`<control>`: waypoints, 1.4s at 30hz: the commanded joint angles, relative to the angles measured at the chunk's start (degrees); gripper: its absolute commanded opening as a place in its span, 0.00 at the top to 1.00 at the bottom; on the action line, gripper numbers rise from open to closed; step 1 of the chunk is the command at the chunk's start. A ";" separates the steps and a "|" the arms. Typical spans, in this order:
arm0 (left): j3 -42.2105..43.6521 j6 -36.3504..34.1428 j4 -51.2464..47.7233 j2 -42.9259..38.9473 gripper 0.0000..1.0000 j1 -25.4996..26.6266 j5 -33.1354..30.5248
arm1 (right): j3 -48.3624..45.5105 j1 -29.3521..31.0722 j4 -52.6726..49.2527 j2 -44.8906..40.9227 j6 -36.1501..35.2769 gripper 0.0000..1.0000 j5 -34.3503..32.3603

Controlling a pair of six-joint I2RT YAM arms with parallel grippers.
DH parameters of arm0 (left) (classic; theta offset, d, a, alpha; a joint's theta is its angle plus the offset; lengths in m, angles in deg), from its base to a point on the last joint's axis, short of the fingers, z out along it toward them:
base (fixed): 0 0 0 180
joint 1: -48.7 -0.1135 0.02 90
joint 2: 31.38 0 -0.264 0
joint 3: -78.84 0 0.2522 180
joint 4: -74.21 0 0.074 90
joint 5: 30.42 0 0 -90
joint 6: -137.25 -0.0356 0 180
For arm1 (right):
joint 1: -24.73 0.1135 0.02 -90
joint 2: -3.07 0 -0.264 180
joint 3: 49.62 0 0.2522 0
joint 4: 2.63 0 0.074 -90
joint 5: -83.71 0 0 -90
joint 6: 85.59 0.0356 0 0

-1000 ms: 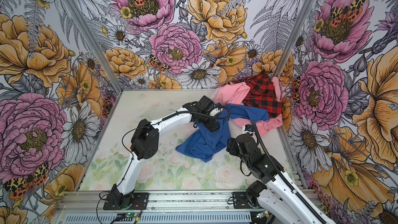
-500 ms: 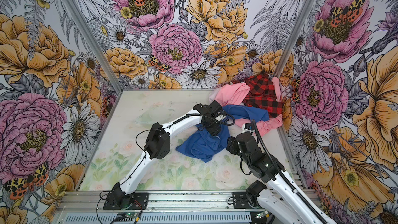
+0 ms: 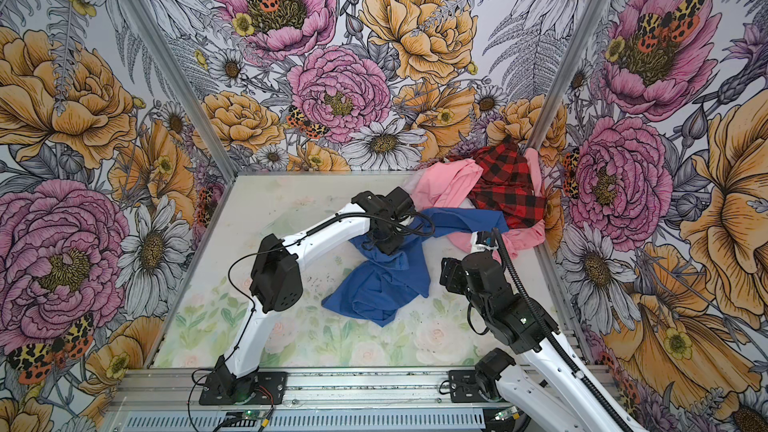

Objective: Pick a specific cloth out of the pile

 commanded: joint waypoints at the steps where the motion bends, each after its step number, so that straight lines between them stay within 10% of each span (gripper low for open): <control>1: -1.78 2.68 -1.97 -13.92 1.00 -7.45 -10.28 | 4.01 -0.31 0.98 1.59 -5.90 0.25 0.24; 11: -24.61 -3.67 1.04 -30.10 1.00 -17.61 -27.28 | 7.10 -0.35 7.13 4.76 -11.51 0.24 6.69; 20: -6.63 -8.38 33.54 -46.38 1.00 -31.19 -32.83 | 5.35 -0.29 10.19 6.96 -9.89 0.24 8.27; 23: -10.87 -9.95 29.87 -43.04 1.00 -31.76 -31.20 | 4.50 -0.36 10.64 6.96 -9.22 0.24 8.26; 33: 2.75 -4.25 23.18 -41.84 1.00 -21.09 -16.90 | 2.26 -0.34 11.35 5.11 -7.99 0.24 7.45; 42: -15.32 -4.31 15.58 -34.38 1.00 3.46 -16.49 | 3.08 -0.29 11.61 7.47 -8.42 0.24 6.78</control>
